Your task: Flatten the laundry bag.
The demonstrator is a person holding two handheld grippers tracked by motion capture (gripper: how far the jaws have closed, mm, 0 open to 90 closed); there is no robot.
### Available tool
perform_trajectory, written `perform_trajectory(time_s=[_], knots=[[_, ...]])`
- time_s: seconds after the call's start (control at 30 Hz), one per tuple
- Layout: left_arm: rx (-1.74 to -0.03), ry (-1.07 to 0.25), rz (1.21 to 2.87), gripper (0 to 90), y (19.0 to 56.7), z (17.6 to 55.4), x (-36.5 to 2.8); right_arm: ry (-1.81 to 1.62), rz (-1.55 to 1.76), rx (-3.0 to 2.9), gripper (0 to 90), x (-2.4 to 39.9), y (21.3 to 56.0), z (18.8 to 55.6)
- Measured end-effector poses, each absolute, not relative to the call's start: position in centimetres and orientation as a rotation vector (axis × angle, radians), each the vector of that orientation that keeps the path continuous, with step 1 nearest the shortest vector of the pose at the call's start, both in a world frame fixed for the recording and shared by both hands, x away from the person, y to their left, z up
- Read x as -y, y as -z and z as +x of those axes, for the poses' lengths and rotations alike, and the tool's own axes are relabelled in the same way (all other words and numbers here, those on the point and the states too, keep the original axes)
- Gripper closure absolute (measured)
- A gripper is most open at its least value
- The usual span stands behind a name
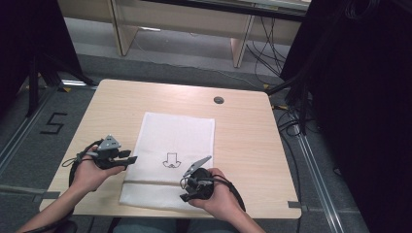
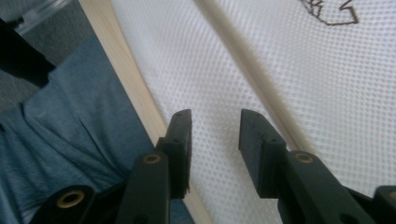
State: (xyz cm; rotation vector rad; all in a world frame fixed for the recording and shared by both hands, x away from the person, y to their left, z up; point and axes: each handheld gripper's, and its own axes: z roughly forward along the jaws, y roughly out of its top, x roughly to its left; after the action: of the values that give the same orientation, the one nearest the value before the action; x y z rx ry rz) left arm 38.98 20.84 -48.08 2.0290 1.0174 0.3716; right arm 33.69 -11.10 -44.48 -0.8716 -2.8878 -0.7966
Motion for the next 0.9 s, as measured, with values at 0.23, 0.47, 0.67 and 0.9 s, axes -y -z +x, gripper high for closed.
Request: perform_trajectory(time_s=[0.23,0.47,0.67,0.9], knots=[[-0.99,-0.321,2.029,63.3,48.1,38.5,-20.0,0.861,-1.034,2.85,69.2,13.7,42.3,34.9],[-0.91,-0.163,2.05,77.9,47.5,36.6,-17.3,0.746,-1.237,2.822,90.0,16.7,43.6,38.7],[-0.811,-0.087,2.15,82.0,47.8,35.5,-15.1,0.695,-1.28,2.808,90.0,17.2,45.7,40.1],[-0.795,-0.081,2.27,82.4,49.1,36.0,-14.8,0.653,-1.241,2.819,90.0,16.6,47.3,40.3]])
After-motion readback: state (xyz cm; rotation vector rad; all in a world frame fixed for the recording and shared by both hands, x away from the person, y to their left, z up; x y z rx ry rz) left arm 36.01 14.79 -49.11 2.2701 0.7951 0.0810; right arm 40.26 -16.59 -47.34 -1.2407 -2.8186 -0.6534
